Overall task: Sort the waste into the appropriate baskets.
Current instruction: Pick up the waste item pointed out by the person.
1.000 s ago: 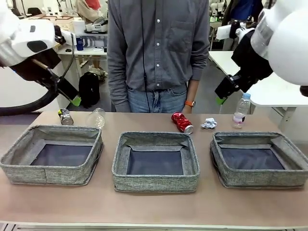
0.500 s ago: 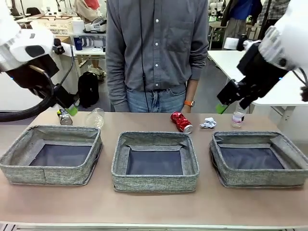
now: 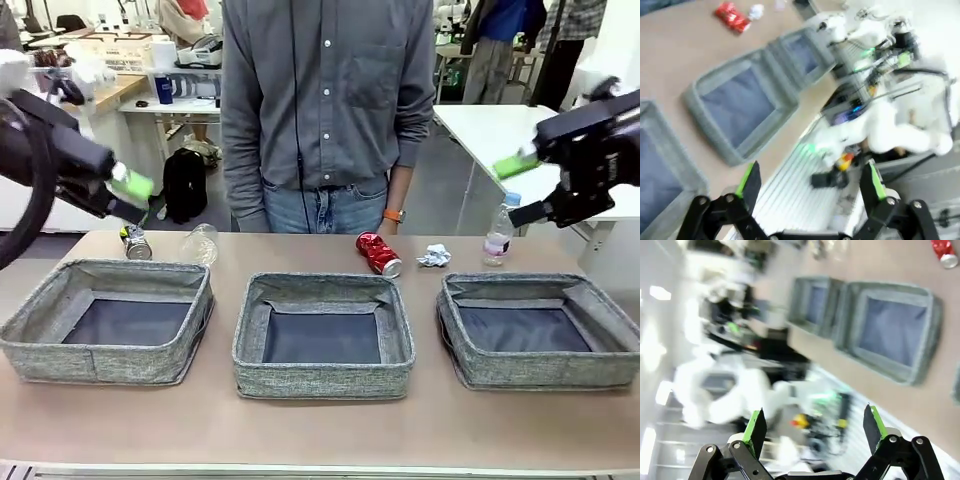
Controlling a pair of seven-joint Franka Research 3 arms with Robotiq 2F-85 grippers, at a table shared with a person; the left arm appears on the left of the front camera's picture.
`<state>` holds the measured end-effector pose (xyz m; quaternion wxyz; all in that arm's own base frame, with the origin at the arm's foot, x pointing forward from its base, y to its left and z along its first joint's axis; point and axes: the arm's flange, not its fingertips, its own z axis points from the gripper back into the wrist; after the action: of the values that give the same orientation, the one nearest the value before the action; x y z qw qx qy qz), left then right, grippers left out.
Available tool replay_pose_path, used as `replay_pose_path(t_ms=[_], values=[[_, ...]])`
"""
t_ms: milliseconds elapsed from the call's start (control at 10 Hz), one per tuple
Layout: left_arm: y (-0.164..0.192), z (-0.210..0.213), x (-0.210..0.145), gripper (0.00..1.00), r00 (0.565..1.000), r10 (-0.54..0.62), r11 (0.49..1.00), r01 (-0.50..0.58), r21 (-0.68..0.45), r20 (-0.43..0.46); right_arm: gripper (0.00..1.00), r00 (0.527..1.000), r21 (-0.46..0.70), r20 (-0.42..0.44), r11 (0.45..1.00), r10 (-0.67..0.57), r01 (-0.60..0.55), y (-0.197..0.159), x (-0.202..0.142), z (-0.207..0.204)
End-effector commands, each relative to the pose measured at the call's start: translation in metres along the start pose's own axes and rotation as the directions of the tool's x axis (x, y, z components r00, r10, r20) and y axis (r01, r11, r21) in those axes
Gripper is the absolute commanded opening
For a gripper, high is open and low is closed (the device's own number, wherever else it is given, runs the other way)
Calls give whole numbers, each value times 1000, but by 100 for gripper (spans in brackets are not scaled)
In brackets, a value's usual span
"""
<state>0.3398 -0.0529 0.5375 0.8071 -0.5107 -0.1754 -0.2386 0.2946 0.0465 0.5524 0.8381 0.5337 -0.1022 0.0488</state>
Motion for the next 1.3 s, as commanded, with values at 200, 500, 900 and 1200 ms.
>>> replay_pose_path(t_ms=[200,500,900,1200], values=[[20,2,-10,100,935,279,959,-284,-7,218,100,992,-159,108,986,58,-41,-34,5,-22],[17,30,-10,100,960,162,974,-118,-192,229,100,988,110,42,983,-150,144,-26,14,7],[17,30,-10,100,960,162,974,-118,-192,229,100,988,110,42,983,-150,144,-26,14,7],[17,30,-10,100,960,162,974,-118,-192,229,100,988,110,42,983,-150,144,-26,14,7]])
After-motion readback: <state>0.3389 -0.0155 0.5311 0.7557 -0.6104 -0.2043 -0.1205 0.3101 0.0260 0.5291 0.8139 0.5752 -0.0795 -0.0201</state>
